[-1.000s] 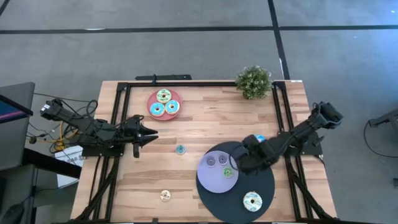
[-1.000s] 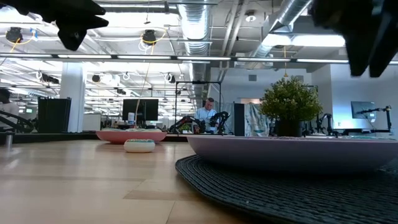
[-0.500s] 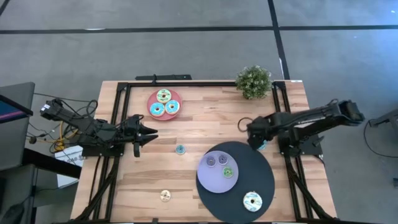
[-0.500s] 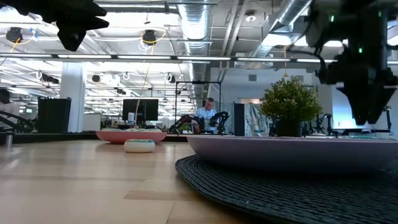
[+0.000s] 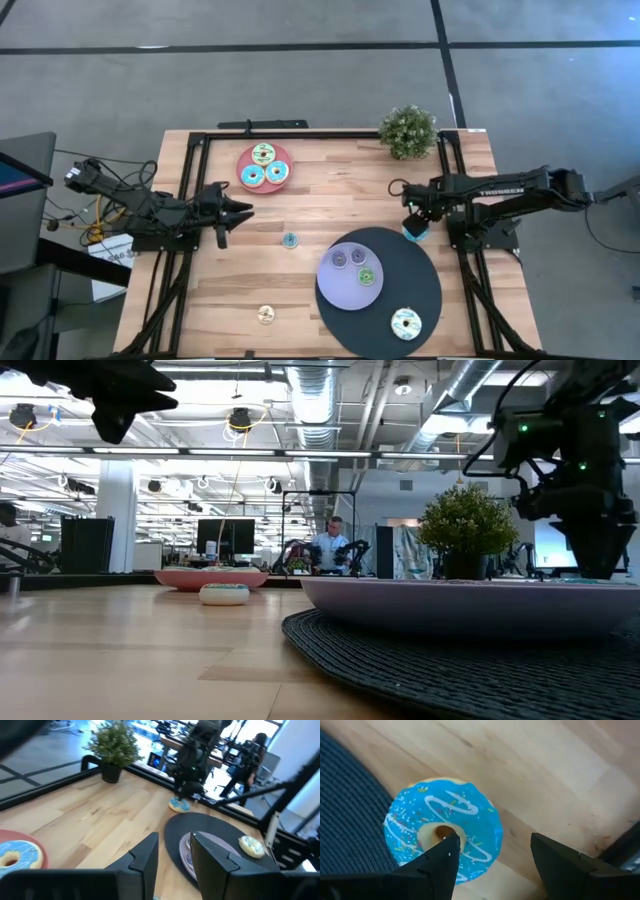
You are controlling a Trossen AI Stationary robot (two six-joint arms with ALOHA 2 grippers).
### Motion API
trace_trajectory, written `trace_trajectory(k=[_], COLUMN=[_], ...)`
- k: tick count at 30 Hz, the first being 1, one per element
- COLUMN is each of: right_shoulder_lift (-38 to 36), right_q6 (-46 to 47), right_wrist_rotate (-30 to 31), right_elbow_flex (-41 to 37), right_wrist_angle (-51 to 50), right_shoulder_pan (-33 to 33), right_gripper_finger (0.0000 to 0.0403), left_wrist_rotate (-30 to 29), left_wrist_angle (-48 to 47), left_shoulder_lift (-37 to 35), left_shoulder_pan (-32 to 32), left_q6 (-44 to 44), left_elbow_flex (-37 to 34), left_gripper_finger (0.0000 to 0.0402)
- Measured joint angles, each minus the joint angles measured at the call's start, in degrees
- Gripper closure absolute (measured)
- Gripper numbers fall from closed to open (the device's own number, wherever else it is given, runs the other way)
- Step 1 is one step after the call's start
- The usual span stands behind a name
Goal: Pick & Place donuts
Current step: Put the large blue donut on the pink plate
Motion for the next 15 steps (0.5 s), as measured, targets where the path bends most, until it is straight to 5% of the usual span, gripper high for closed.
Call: trace_trajectory(k=[15], right_shoulder_lift=[1.7], right_q6=[-4.2], right_wrist_rotate=[-0.3], right_elbow_flex=[-1.3], right_wrist_angle=[3.6], right_shoulder_pan=[0.0], right_gripper_finger=[0.0169], left_wrist_rotate=[-3.1], left_wrist_angle=[0.0], left_shoulder_lift=[0.0], left_shoulder_pan=[0.0], left_q6=[-1.1], left_elbow_flex=[0.0], left_gripper_finger=[0.0297])
